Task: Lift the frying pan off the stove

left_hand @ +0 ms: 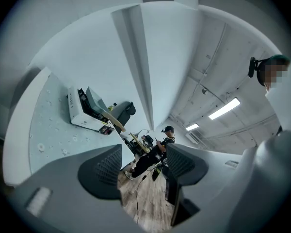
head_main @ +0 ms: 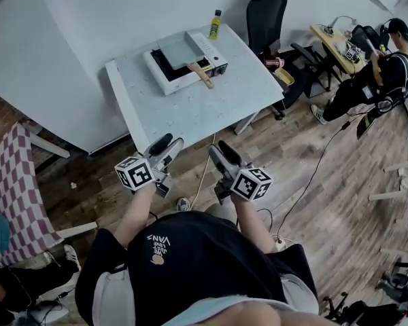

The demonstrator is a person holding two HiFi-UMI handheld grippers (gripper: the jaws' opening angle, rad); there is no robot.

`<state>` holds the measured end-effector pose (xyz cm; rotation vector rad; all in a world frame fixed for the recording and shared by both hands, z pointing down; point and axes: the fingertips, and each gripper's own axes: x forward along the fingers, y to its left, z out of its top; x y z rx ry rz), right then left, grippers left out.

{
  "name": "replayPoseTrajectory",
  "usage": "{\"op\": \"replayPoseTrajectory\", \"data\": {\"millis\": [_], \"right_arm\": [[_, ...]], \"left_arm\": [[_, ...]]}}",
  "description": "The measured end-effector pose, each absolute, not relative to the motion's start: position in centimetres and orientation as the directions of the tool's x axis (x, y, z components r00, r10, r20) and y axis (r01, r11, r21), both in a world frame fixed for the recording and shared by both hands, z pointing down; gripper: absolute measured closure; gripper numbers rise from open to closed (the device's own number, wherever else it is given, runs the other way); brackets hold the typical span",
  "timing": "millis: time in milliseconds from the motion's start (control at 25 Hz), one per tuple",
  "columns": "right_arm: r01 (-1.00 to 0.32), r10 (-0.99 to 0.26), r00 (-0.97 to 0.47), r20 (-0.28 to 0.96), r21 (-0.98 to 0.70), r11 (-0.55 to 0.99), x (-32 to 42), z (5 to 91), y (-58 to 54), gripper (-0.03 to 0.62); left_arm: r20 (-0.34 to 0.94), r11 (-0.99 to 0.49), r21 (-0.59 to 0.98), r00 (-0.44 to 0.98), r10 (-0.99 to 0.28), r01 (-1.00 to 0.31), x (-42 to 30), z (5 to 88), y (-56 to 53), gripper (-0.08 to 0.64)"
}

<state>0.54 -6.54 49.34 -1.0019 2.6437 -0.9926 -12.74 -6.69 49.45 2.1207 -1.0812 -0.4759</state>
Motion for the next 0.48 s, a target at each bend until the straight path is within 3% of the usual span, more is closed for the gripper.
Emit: {"op": "replayPoseTrajectory", "data": {"millis": [480], "right_arm": [[-0.547, -0.622, -0.771, 0.135, -0.64, 0.54, -1.1, 50.9, -12.7, 0.402]], "left_arm": [[0.01, -0.333, 0.774, 0.536, -0.844, -0.539, -15.6, 51.8, -10.6, 0.296]]}}
